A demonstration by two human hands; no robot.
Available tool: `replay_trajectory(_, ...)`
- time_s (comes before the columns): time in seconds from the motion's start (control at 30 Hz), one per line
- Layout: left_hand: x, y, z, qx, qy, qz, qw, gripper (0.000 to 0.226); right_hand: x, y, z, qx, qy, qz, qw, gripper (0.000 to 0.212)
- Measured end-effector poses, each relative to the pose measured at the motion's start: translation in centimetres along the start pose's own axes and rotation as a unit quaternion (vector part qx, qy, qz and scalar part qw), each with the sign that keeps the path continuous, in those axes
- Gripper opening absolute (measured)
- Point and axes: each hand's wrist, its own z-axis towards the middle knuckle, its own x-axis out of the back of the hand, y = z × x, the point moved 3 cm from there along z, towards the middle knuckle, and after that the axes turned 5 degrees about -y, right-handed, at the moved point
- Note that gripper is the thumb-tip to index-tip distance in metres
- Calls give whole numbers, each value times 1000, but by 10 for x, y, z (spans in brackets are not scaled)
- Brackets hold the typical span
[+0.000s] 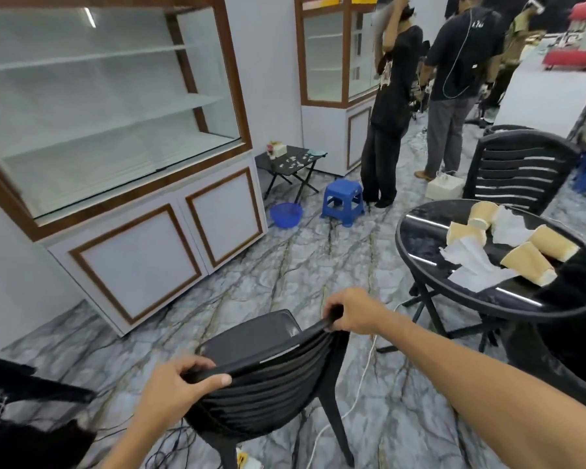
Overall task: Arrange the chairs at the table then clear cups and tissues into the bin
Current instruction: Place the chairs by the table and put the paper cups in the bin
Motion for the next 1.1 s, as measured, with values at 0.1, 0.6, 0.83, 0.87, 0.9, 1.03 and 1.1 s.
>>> replay_trajectory(0.1, 4, -26, -26, 30, 0, -34, 999, 51, -12, -20, 4, 38, -30, -20, 999, 30)
replay_trajectory(0.6, -29, -43, -67, 32, -91, -42, 994, 52, -41, 11, -34, -6, -12, 41, 999, 41)
replay_trajectory(0.83, -29, -39, -72, 47, -39, -37, 997, 42, -43, 3, -26, 9, -14, 3, 1000, 25)
replay_trajectory(0.87, -29, -39, -72, 48, -38, -33, 998, 37, -44, 3, -25, 12, -17, -2, 1000, 22)
replay_trajectory(0.9, -30, -39, -71, 51, -38, -26, 998, 35, -45, 3, -23, 14, -22, -5, 1000, 19)
replay_trajectory(1.03, -30, -50, -63, 62, 6, -14, 998, 54, -46, 5, -19, 33, -30, -25, 999, 14)
replay_trajectory(1.1, -30, -48, -59, 64, 12, -19, 998, 51, -45, 8, -17, 30, -31, -18, 999, 20)
